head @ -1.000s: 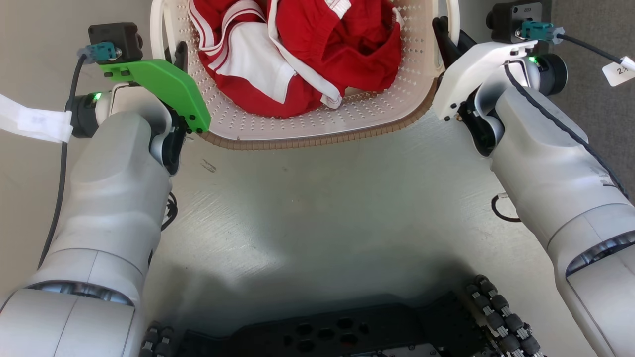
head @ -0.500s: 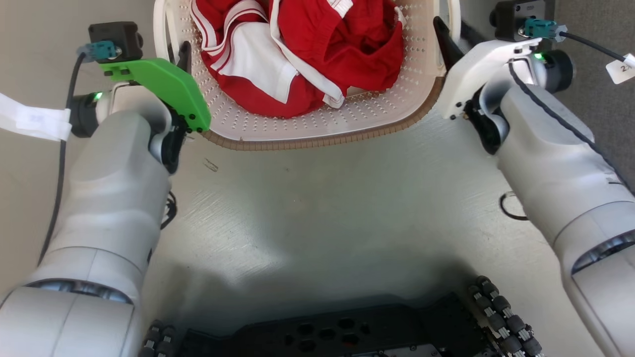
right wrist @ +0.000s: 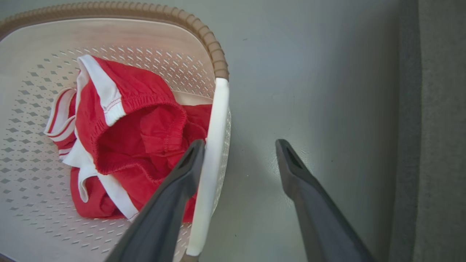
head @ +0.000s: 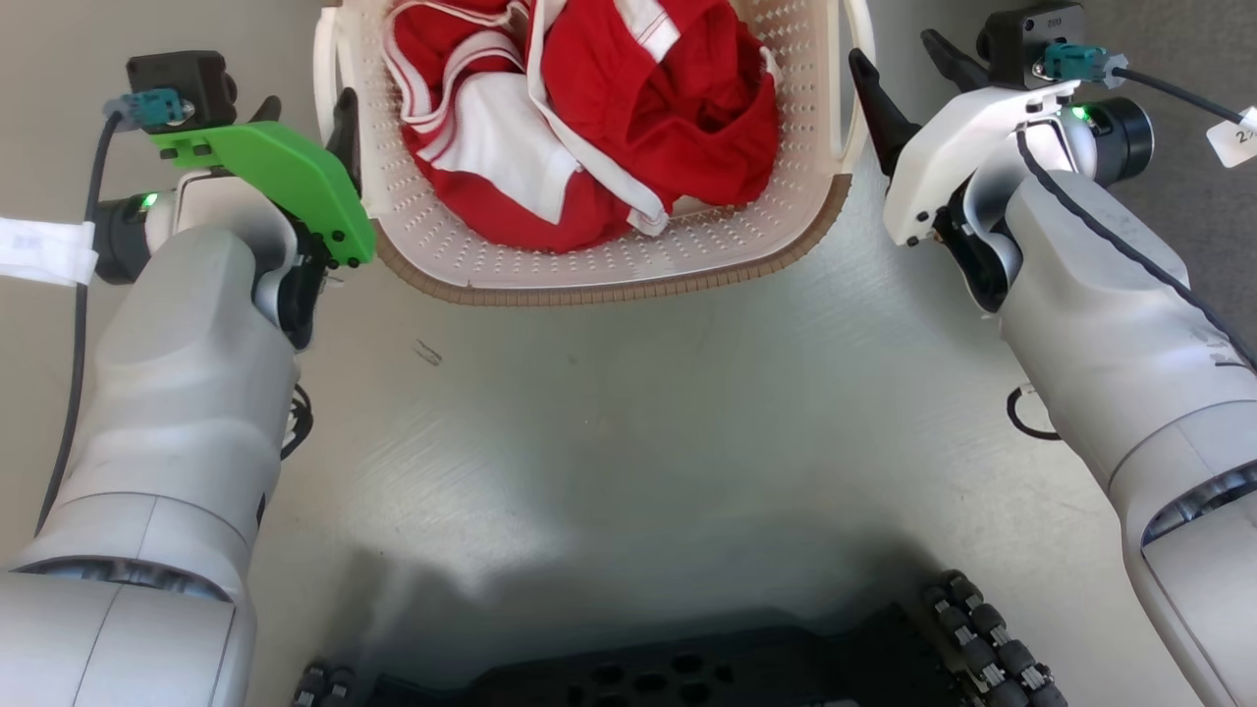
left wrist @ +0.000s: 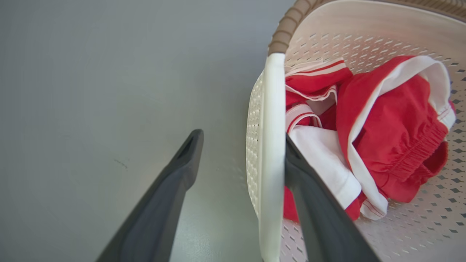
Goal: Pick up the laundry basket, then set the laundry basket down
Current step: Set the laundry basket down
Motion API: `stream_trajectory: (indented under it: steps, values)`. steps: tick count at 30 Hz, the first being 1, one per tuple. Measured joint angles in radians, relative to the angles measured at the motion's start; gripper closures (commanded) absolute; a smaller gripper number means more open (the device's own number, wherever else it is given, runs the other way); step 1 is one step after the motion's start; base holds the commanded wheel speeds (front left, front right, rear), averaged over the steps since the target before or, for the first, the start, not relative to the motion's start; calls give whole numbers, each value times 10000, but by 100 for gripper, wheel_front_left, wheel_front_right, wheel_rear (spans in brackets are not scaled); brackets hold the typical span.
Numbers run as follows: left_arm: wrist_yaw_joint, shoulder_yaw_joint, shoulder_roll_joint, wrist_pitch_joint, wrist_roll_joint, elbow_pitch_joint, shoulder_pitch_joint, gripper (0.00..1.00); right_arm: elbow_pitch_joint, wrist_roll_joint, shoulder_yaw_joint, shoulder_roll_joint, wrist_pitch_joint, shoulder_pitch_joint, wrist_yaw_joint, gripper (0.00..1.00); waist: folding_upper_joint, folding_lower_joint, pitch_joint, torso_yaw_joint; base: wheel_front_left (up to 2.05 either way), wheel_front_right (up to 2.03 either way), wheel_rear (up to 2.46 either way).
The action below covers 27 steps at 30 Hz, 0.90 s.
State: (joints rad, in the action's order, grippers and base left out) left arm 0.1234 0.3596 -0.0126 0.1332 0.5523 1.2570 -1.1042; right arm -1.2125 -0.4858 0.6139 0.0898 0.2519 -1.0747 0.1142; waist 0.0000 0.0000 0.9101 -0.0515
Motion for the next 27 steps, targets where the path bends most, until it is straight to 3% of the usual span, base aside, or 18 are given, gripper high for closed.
stream_trajectory:
  steps: [9, 27]
  values:
    - [2, 209, -44, 702, -42, -42, 119, 0, 92, -100, -178, 48, 0, 481, 0, 0, 0, 0, -686, 1, 0, 0, 0]
    - [-67, 420, -178, 1189, -523, -830, 1349, 0, 1927, -171, -1011, 341, 0, 1738, -15, 0, 0, 0, -2846, -15, 0, 0, 0]
